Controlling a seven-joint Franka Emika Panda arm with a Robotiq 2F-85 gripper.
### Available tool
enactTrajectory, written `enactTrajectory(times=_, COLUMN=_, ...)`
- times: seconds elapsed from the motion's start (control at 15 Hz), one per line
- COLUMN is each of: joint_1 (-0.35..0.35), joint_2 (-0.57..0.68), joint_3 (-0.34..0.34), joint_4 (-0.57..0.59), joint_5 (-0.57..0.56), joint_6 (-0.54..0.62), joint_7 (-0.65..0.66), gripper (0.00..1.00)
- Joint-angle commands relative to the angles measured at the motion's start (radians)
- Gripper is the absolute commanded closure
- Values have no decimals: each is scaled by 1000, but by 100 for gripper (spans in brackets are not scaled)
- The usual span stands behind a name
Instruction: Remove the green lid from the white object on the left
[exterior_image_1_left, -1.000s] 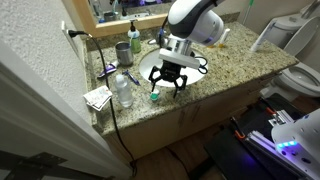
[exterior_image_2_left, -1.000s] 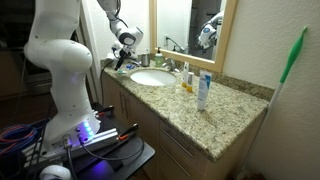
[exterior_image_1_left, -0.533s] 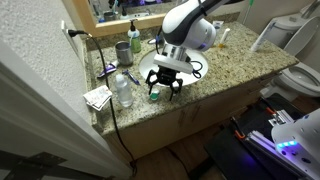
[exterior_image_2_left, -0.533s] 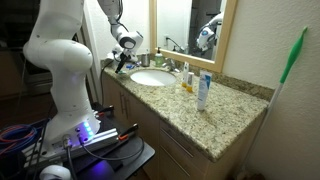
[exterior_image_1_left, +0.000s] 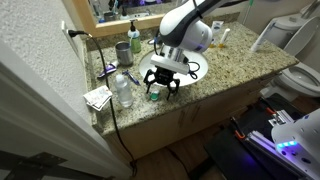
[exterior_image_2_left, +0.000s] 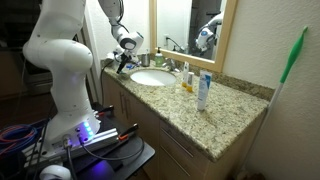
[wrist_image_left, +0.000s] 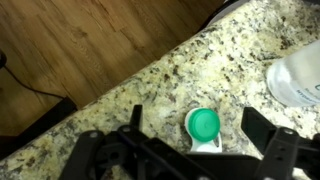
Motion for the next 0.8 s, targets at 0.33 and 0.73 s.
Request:
enactTrajectory(times=0.33, joint_1=7, joint_2=19, joint_3=-14, joint_4=22, joint_5=-11, joint_6=-9, joint_7=45, gripper=0)
enactTrajectory(times=0.73, joint_1=32, joint_2=7, joint_3=-19, joint_4=19, joint_5=-116, joint_6=-24, joint_7=174, gripper=0)
